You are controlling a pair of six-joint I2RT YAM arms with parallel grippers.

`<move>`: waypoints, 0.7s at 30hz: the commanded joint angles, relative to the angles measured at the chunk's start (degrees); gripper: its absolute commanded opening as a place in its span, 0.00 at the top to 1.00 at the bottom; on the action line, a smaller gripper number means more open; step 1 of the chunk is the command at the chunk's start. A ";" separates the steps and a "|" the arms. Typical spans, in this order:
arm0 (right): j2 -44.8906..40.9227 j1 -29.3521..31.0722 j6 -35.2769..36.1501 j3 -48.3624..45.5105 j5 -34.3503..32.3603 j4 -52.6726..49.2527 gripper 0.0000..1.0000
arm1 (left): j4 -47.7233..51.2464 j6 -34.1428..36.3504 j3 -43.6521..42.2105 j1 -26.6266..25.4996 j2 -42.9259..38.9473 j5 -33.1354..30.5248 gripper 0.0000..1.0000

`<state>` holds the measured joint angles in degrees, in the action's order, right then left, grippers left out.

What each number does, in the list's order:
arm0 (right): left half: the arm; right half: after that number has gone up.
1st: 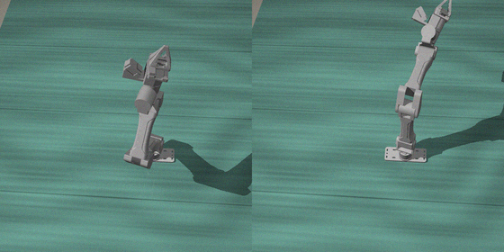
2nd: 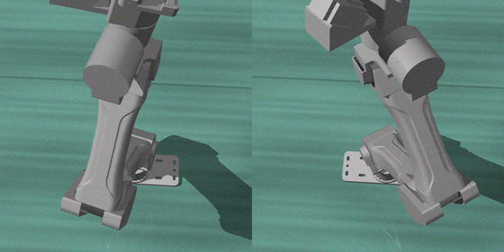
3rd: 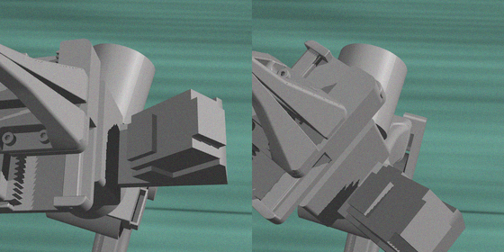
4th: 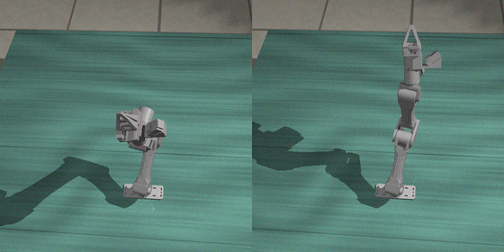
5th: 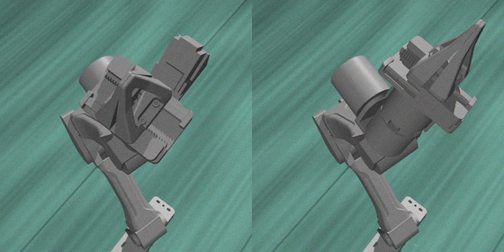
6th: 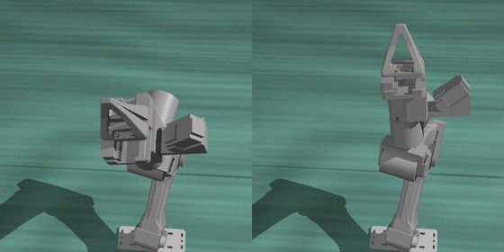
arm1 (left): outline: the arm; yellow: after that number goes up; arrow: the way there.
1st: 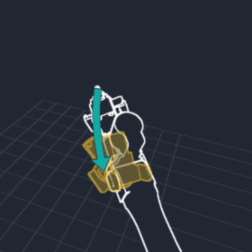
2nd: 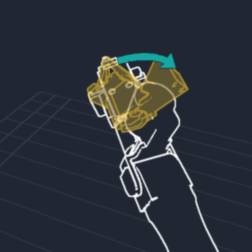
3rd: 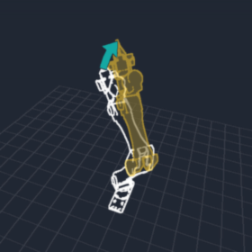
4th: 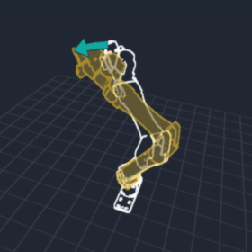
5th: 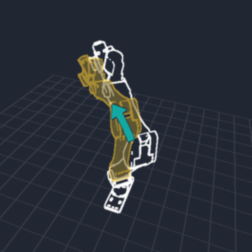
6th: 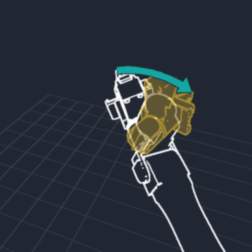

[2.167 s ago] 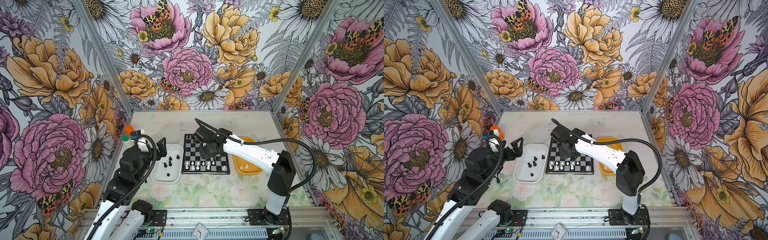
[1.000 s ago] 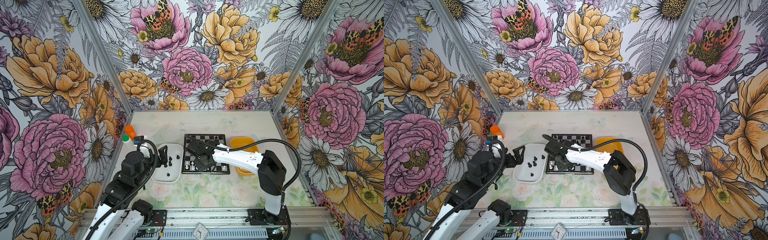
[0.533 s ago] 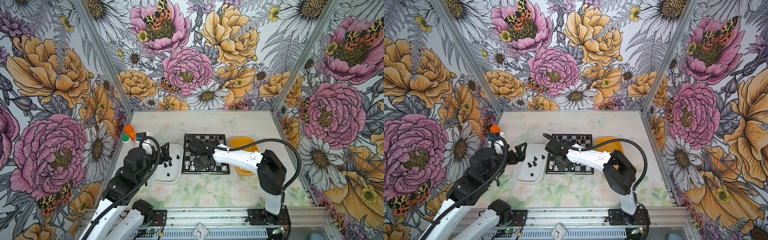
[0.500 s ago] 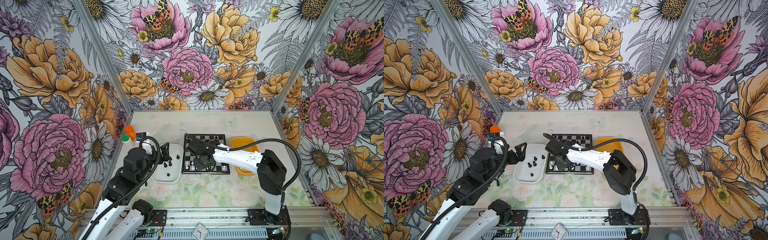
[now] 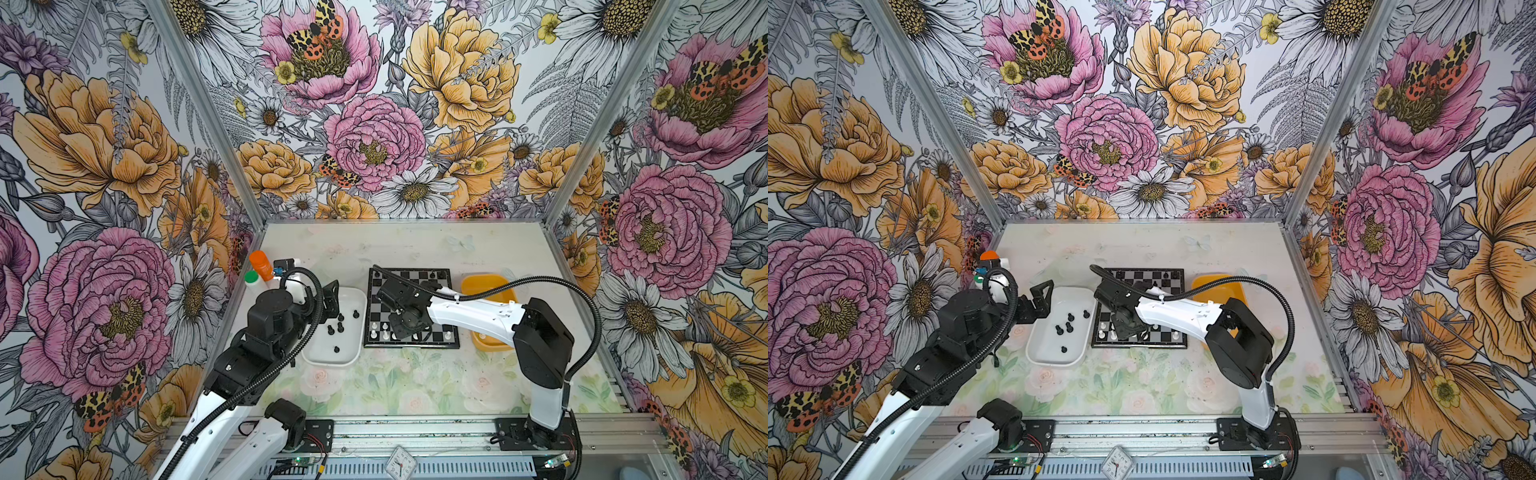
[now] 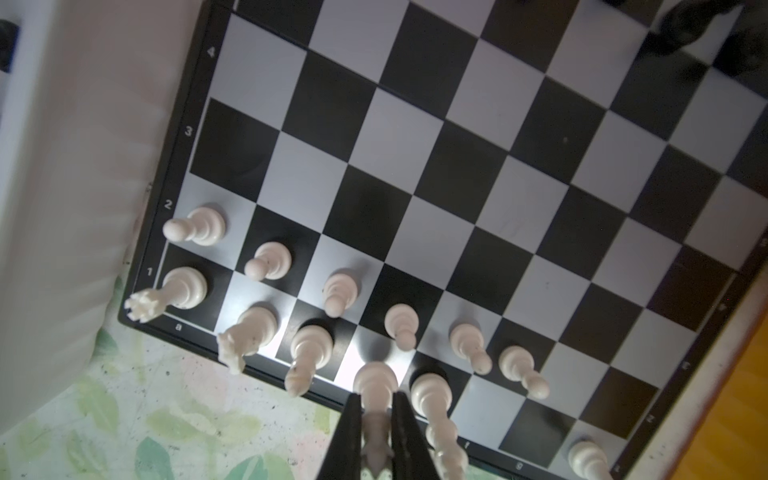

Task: Set up the chess pieces on the board
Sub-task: 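Lower the white piece with the right gripper toward an empty square in the nearest row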

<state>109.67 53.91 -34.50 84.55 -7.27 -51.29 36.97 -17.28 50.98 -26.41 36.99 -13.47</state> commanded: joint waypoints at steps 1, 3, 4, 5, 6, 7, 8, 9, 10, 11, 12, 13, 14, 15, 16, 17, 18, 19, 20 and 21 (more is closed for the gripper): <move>1.33 -0.21 -0.23 -0.05 0.13 1.36 0.87 | -1.46 1.74 1.49 -0.37 0.27 -0.51 0.01; 1.68 -0.21 -0.30 0.00 0.07 1.37 0.87 | -1.46 1.91 1.46 -0.34 0.27 -0.50 0.01; 1.80 -0.21 -0.38 0.01 0.14 1.34 0.87 | -1.46 1.98 1.41 -0.29 0.21 -0.52 0.01; 1.91 -0.21 -0.41 0.00 0.09 1.37 0.87 | -1.51 2.09 1.33 -0.27 0.19 -0.52 0.01; 2.02 -0.21 -0.48 0.00 0.13 1.40 0.87 | -1.53 2.14 1.32 -0.37 0.23 -0.50 0.01; 2.20 -0.20 -0.47 0.00 0.15 1.45 0.87 | -1.55 2.24 1.25 -0.36 0.20 -0.50 0.01; 2.29 -0.21 -0.56 -0.09 0.25 1.45 0.87 | -1.57 2.31 1.28 -0.30 0.25 -0.51 0.01; 2.36 -0.21 -0.56 -0.16 0.28 1.45 0.87 | -1.62 2.42 1.23 -0.30 0.29 -0.51 0.01; 2.46 -0.17 -0.65 -0.26 0.29 1.45 0.87 | -1.64 2.57 1.23 -0.44 0.34 -0.61 0.01; 2.46 -0.21 -0.70 -0.35 0.32 1.45 0.87 | -1.72 2.68 1.27 -0.32 0.36 -0.61 0.01; 2.56 -0.17 -0.74 -0.44 0.28 1.45 0.87 | -1.81 2.77 1.23 -0.29 0.45 -0.66 0.01; 2.64 -0.21 -0.74 -0.49 0.20 1.45 0.87 | -1.98 2.94 1.27 -0.27 0.61 -0.68 0.01; 2.70 -0.18 -0.78 -0.53 0.19 1.45 0.86 | -2.14 3.11 1.24 -0.32 0.80 -0.69 0.01; 2.79 -0.21 -0.83 -0.52 0.21 1.45 0.86 | -2.40 3.31 1.32 -0.22 1.02 -0.66 0.01; 2.82 -0.21 -0.92 -0.43 0.28 1.45 0.85 | -2.64 3.48 1.36 -0.26 1.23 -0.51 0.01; 2.81 -0.21 -0.92 -0.40 0.25 1.45 0.83 | -2.84 3.56 1.36 -0.26 1.53 -0.37 0.01; 2.75 -0.21 -0.97 -0.36 0.27 1.45 0.81 | -3.04 3.72 1.47 -0.02 1.84 -0.24 0.01; 2.63 -0.21 -1.00 -0.31 0.29 1.45 0.77 | -3.20 3.87 1.64 -0.22 2.23 -0.03 0.01; 2.66 -0.17 -1.00 -0.32 0.26 1.45 0.74 | -3.22 3.92 1.66 -0.22 2.57 0.06 0.01; 2.53 -0.21 -1.00 -0.26 0.17 1.45 0.71 | -3.31 4.09 1.83 -0.11 2.93 0.24 0.01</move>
<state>111.59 53.91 -34.94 84.47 -7.22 -50.43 35.75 -14.66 51.11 -26.39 39.22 -13.45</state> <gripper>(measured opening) 0.265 0.989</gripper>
